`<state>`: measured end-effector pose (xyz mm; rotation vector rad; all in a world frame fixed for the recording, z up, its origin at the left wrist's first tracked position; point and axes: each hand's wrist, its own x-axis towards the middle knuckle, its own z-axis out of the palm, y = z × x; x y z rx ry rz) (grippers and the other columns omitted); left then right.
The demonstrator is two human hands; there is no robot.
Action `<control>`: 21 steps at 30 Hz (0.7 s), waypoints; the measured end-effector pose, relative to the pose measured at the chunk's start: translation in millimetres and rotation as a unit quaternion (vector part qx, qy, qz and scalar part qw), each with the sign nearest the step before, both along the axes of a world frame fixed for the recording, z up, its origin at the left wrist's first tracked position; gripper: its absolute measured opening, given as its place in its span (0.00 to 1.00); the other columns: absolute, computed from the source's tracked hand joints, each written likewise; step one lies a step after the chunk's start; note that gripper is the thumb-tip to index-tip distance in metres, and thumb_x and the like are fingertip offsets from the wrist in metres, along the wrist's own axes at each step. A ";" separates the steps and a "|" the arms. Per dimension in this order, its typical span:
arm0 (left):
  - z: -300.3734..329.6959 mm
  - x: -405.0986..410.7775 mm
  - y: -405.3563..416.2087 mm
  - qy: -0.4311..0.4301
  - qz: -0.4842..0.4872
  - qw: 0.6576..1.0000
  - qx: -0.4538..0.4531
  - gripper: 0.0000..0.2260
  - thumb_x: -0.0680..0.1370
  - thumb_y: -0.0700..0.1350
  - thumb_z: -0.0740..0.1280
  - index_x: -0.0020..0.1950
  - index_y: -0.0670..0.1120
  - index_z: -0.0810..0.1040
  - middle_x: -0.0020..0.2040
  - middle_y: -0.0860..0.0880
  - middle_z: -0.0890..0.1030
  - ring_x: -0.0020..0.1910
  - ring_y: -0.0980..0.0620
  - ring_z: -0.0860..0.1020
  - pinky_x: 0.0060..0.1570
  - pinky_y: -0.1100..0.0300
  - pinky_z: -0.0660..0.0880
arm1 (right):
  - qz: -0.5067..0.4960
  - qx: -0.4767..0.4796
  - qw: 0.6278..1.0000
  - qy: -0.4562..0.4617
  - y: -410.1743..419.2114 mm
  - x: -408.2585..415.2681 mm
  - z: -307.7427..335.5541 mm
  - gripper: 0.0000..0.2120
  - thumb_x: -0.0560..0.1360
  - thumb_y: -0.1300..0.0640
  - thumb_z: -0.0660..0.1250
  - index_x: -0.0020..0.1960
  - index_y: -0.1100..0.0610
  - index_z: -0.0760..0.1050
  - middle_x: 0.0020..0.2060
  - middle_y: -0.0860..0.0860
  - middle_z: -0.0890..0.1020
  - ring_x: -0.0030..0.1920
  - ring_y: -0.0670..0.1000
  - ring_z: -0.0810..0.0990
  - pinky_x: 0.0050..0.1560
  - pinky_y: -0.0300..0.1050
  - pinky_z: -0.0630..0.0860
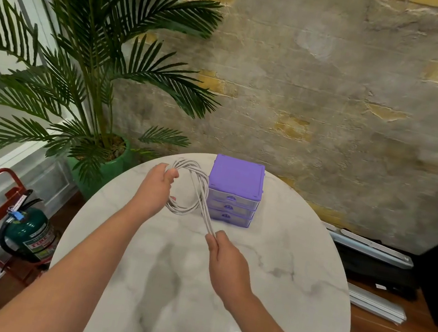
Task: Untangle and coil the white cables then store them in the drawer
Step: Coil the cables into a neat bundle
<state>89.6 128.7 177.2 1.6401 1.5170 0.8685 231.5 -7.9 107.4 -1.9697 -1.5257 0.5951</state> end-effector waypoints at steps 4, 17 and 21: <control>-2.7 1.5 -7.4 -0.053 -0.025 0.998 -0.038 0.12 0.84 0.48 0.53 0.54 0.43 0.72 0.44 0.46 0.73 0.45 0.47 0.74 0.40 0.58 0.79 | -0.022 -0.056 0.994 0.087 11.9 5.7 -2.5 0.14 0.80 0.47 0.58 0.44 0.56 0.72 0.38 0.50 0.82 0.41 0.55 0.79 0.44 0.51 0.76; -3.5 16.8 -18.8 -0.023 -0.052 0.997 0.052 0.08 0.84 0.46 0.54 0.55 0.44 0.70 0.51 0.46 0.72 0.48 0.52 0.72 0.32 0.75 0.71 | -0.114 0.046 0.960 0.251 37.2 -1.9 39.2 0.16 0.80 0.45 0.59 0.48 0.59 0.67 0.33 0.48 0.71 0.34 0.49 0.69 0.35 0.44 0.65; -3.2 14.5 -16.0 -0.019 -0.074 0.996 0.035 0.08 0.83 0.48 0.57 0.55 0.44 0.71 0.51 0.47 0.72 0.45 0.55 0.73 0.33 0.69 0.74 | -0.086 0.031 0.988 0.128 33.4 8.8 33.4 0.12 0.82 0.47 0.55 0.52 0.55 0.71 0.32 0.49 0.75 0.36 0.54 0.73 0.37 0.49 0.68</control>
